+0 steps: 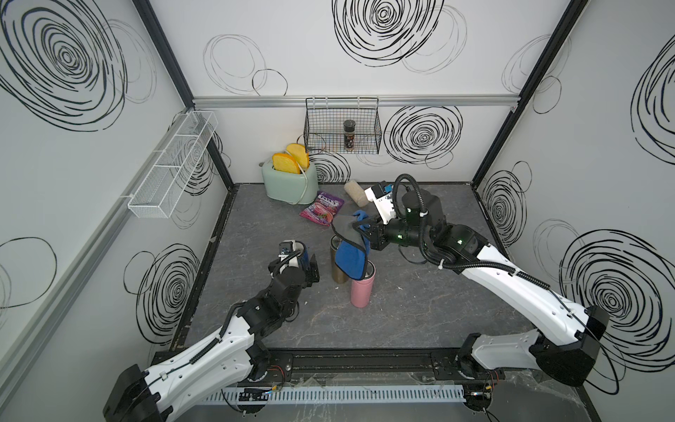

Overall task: Wipe the surface of the thermos
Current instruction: Pick up the thermos from the center of the board.

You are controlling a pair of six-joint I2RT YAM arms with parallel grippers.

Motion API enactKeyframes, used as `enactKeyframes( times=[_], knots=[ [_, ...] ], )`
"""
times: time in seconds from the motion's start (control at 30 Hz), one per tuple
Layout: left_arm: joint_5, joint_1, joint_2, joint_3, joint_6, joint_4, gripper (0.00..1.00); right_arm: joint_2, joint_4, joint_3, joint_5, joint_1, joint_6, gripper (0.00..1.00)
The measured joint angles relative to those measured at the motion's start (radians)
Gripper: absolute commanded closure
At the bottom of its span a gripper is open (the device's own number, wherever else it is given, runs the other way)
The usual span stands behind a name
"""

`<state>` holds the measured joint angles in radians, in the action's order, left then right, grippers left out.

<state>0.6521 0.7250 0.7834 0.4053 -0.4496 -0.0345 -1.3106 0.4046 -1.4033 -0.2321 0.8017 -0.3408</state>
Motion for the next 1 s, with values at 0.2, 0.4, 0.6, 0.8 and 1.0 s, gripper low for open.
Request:
enactKeyframes(
  times=[0.2,0.4,0.6,0.8,1.0],
  knots=[
    [0.037,0.001,0.030,-0.050,-0.019,-0.125,0.03,0.000,-0.010,0.001,-0.010,-0.004,0.000,1.00],
    [0.084,0.009,0.073,-0.134,-0.061,-0.285,0.03,0.000,-0.018,0.004,-0.015,-0.010,0.000,1.00],
    [0.144,0.014,0.120,-0.182,-0.055,-0.429,0.03,0.000,-0.018,0.007,-0.016,-0.012,0.000,1.00],
    [0.165,0.014,0.174,-0.198,-0.026,-0.581,0.03,-0.009,-0.026,0.007,-0.023,-0.014,0.000,1.00],
    [0.172,0.014,0.251,-0.198,-0.003,-0.663,0.03,-0.026,-0.025,0.007,-0.026,-0.016,0.000,1.00]
  ],
)
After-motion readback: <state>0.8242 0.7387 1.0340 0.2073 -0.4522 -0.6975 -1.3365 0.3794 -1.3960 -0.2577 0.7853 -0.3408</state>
